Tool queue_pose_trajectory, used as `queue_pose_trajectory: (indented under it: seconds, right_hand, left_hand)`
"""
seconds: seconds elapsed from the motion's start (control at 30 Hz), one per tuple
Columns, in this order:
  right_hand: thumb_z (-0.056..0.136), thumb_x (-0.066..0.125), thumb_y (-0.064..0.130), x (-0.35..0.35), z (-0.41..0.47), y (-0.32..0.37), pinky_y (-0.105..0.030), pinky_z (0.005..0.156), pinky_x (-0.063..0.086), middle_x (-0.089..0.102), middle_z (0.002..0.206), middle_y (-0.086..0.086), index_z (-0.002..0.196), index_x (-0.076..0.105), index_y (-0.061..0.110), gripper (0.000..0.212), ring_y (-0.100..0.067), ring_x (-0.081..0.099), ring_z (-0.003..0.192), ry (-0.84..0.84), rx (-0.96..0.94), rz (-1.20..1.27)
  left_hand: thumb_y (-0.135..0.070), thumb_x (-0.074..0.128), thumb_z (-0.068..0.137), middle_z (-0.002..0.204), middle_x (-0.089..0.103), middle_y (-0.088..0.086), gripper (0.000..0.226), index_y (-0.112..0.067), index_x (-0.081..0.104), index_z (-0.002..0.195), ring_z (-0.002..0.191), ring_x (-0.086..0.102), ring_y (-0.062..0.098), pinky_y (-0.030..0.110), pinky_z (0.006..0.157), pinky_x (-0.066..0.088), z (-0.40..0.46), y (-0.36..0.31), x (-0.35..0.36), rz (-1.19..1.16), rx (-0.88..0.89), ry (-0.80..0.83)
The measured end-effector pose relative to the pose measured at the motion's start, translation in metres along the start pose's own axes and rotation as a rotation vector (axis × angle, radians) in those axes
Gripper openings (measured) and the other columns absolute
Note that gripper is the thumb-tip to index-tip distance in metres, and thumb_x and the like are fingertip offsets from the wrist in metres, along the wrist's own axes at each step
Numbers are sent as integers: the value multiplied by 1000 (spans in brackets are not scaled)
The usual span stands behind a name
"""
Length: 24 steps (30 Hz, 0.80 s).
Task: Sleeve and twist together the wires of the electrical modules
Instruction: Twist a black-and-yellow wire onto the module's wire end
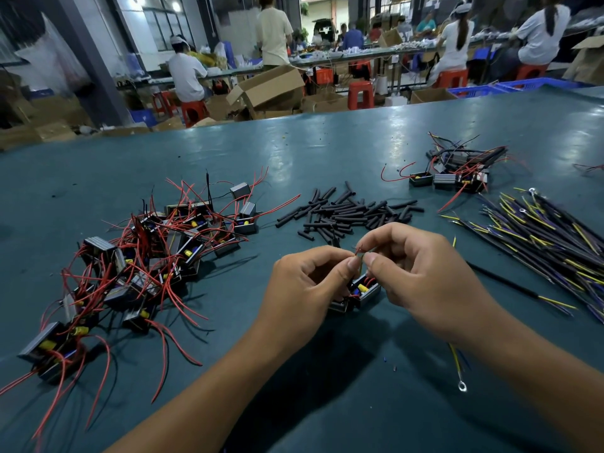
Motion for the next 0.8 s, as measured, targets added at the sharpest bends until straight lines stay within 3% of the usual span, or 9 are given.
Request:
queue_pose_trajectory:
  seconds: [0.17, 0.3, 0.5, 0.7, 0.8]
  right_hand:
    - [91, 66, 12, -1, -1, 5, -14, 47, 37, 68, 71, -4, 90, 68, 21, 10, -3, 50, 50, -12, -31, -71]
    - [89, 68, 14, -3, -3, 10, -33, 59, 51, 71, 74, -3, 88, 68, 22, 9, -25, 65, 67, -22, -70, -110]
    - [86, 74, 17, -4, -1, 7, -19, 54, 44, 69, 68, -1, 84, 68, 20, 7, -6, 57, 56, -32, -67, -102]
    - [88, 73, 16, -4, -3, 7, -33, 59, 53, 70, 70, -1, 85, 67, 23, 9, -21, 66, 64, -54, -94, -144]
    - [88, 73, 15, -4, -3, 9, -23, 57, 50, 70, 71, 1, 84, 67, 23, 11, -14, 64, 62, -55, -126, -158]
  left_hand:
    - [-30, 68, 90, 70, 70, -9, 13, -21, 77, 91, 60, 62, 5, 16, 58, 49, 0, -3, 1, -14, -12, 1]
    - [-34, 68, 88, 70, 70, -7, 18, -18, 77, 90, 60, 61, 6, 18, 58, 49, -1, -3, 2, -40, -26, 8]
    - [-38, 68, 86, 72, 73, -3, 22, -19, 78, 91, 61, 63, 6, 21, 58, 53, 0, -2, 2, -27, -23, -3]
    - [-40, 68, 86, 74, 74, -3, 20, -23, 78, 90, 62, 64, 6, 20, 59, 54, -1, -3, 1, -17, -20, -3]
    - [-37, 69, 89, 71, 72, -5, 14, -25, 78, 91, 61, 63, 4, 20, 58, 52, -2, -4, 2, -6, -16, 3]
Point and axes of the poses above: each hand's wrist, its own z-axis towards the middle knuckle, its own x-axis out of the palm, y = z × x, the point moved 5 cm from there along z, towards the middle knuckle
